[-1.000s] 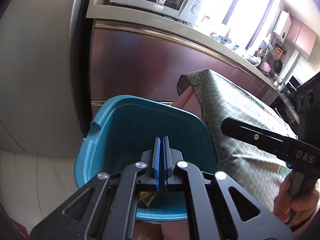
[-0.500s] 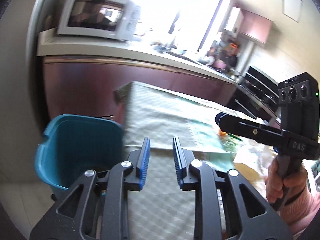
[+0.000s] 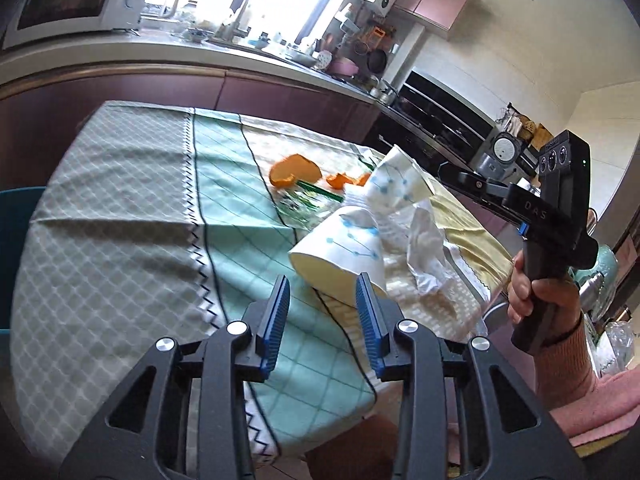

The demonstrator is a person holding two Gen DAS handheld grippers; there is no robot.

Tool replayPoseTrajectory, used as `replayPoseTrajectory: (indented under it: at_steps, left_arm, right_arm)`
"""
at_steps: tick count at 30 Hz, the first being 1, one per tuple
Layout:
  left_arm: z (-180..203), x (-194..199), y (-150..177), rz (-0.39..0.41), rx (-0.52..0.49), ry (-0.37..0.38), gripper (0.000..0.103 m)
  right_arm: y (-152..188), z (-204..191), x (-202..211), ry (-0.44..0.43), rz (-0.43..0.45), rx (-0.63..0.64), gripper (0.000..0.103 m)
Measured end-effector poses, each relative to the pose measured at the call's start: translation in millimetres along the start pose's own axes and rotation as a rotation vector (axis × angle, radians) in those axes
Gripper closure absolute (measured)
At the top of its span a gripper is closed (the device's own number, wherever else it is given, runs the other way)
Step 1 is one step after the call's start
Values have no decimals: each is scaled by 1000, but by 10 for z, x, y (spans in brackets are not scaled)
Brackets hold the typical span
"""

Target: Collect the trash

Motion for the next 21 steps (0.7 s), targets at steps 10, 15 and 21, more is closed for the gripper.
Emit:
replayPoseTrajectory:
  at_steps: [10, 15, 21]
  left_arm:
    - [260, -425, 54, -85, 15, 70, 66]
    - [222, -520, 38, -109, 65, 116, 66]
    - [197, -602, -17, -114, 99, 144, 66]
  right_arm:
    - [24, 293, -92, 68, -5, 17, 65]
    - [-7, 274, -190, 88, -25, 41, 66]
    - [-47, 259, -236, 116, -34, 68, 66]
Point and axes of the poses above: each gripper's, at about its wrist camera, not at the fingertips, and x roughly against the way its jaws point, z to its right, y to its underside, the point moved 9 cm from there along -x, roughly the way its jaws point, and after that the axes turned 15 degrees about -z, right-handed, at the moved point
